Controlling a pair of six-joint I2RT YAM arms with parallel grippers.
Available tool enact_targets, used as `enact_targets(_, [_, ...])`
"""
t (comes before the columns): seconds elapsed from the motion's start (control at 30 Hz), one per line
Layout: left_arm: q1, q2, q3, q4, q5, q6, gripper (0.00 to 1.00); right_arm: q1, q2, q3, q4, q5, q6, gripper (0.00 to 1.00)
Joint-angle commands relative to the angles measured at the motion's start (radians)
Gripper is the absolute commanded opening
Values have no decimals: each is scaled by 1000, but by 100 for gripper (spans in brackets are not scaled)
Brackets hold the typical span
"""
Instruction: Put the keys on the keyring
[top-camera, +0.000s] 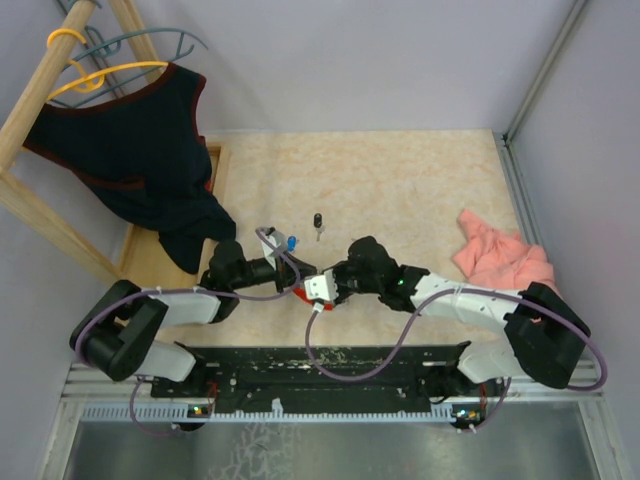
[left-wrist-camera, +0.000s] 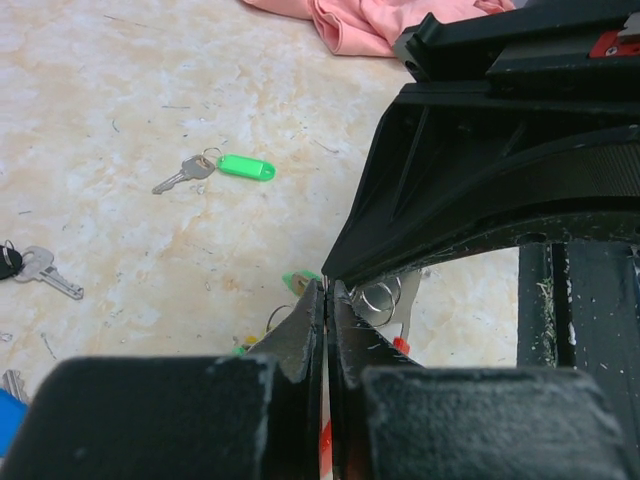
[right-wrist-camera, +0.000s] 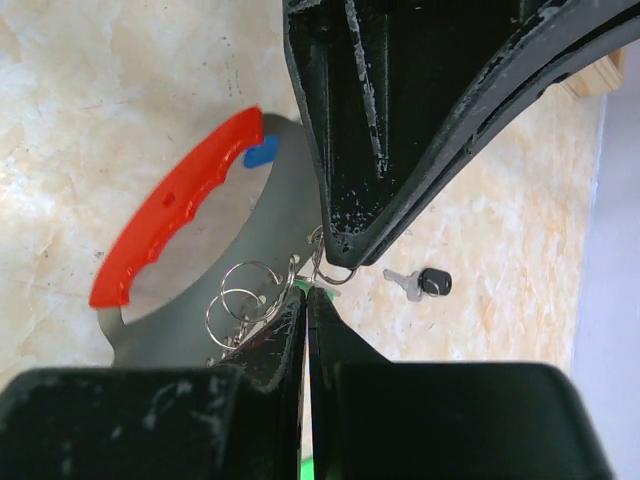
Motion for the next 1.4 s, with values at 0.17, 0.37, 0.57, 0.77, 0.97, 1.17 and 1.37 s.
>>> enact_targets(0.17, [12, 12, 0, 22, -104, 35, 11, -43, 16, 51, 27, -33, 176, 0])
enact_targets(0.37, [28, -65, -33, -4, -226, 5, 39, -63, 55, 42, 57, 14, 444, 0])
enact_targets(0.57, [30, -182, -63, -124, -422, -54, 50, -124, 87, 15, 90, 75, 746, 0])
enact_targets(0.77, [32, -340, -116, -236, -581, -135, 67, -153, 98, -57, 122, 162, 954, 0])
enact_targets(0.97, [33, -516, -155, -419, -764, -240, 82, -185, 124, -62, 76, 250, 1117, 2])
enact_targets(1.17, [32, -679, -162, -577, -815, -273, 100, -190, 54, -113, 96, 354, 1198, 22])
enact_targets(1.37, [33, -812, -161, -700, -875, -277, 100, -193, -144, -180, 103, 489, 1218, 46])
